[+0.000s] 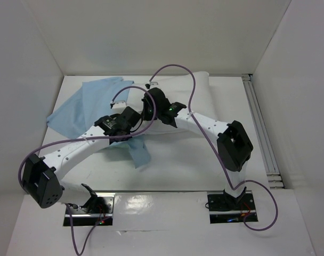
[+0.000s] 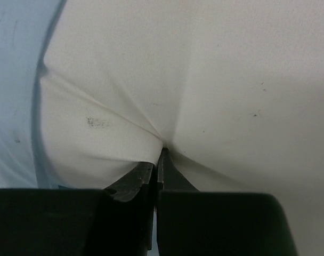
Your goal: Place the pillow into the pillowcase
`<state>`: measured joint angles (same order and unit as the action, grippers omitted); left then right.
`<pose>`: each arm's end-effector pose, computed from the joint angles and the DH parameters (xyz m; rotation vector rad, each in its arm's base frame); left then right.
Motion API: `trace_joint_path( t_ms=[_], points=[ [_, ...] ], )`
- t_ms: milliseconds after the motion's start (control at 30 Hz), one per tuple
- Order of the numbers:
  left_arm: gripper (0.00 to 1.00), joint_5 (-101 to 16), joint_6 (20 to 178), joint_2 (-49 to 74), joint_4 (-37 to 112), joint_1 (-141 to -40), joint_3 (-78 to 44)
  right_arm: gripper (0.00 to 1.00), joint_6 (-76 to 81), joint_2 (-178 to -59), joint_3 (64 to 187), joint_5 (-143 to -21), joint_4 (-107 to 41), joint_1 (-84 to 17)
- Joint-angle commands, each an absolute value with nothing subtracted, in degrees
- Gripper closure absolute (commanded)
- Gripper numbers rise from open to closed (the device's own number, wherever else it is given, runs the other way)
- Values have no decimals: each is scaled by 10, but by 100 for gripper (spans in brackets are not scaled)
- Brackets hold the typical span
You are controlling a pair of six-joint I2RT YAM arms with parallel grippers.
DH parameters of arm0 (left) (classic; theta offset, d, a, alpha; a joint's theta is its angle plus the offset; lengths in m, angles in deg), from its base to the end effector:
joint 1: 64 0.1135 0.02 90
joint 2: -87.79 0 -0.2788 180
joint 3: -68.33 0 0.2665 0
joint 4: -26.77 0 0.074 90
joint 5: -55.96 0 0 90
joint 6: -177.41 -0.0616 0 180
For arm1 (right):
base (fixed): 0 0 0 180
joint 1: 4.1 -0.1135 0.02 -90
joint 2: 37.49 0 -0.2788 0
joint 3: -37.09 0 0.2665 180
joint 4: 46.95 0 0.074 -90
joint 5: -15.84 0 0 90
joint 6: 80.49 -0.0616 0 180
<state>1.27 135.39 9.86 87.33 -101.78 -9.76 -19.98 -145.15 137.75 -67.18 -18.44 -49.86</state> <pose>0.2507 -0.1493 0.2788 -0.4066 2.3280 0.1258 0.3396 0.3380 0.2682 -0.2485 2.2376 0.5987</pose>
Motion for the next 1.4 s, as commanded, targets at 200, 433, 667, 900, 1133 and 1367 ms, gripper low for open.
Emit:
trace_joint_path(
  t_ms=[200,433,667,900,1133,1367],
  points=[
    [100,39,1368,73,899,-1014,-136,100,-206,-1427,1388,-667,-187,-510],
    [100,-50,1308,124,857,-1014,-146,100,-206,-1421,1383,-656,-187,-510],
    [100,-370,1284,171,695,-1007,-152,100,-212,-1409,1383,-643,-208,-510],
    [100,-488,1277,109,656,-997,-260,100,-212,-1379,1414,-616,-221,-510],
    [94,-303,1325,178,738,-985,-174,100,-250,-1343,1298,-632,-256,-510],
    [5,-46,1336,206,812,-1010,-114,100,-244,-1350,1310,-643,-255,-510]
  ],
)
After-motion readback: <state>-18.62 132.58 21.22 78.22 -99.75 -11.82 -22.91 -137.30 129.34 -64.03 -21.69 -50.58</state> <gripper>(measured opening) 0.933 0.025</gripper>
